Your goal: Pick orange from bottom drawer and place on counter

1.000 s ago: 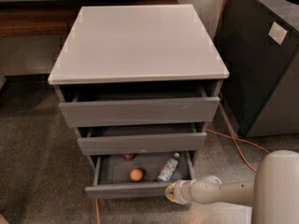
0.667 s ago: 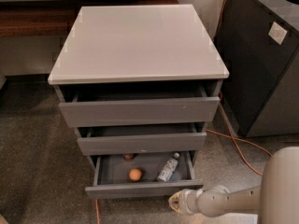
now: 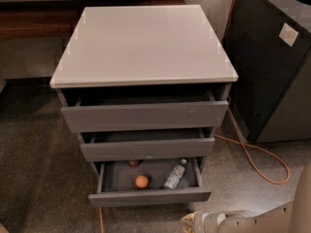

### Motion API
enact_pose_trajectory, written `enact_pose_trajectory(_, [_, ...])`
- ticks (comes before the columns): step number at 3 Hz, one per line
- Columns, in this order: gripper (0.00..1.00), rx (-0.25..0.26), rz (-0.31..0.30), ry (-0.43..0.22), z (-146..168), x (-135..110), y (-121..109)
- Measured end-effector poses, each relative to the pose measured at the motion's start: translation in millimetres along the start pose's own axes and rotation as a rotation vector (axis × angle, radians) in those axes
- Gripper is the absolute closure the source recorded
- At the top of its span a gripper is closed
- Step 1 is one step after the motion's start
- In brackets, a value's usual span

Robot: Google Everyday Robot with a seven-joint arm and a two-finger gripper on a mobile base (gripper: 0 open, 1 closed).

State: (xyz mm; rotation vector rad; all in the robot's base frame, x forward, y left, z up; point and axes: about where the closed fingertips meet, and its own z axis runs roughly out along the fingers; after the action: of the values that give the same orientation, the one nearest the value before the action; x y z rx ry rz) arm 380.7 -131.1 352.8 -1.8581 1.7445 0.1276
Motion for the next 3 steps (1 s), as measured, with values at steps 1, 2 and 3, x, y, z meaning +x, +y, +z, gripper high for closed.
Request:
enact_pose_trajectory(1, [1.00, -0.044, 0.002, -0.015, 2, -17, 15])
enact_pose_trajectory(2, [1.00, -0.104, -0.007, -0.024, 21, -30, 17])
enact_pose_trajectory(3, [1.00, -0.103, -0.005, -0.026, 24, -30, 14])
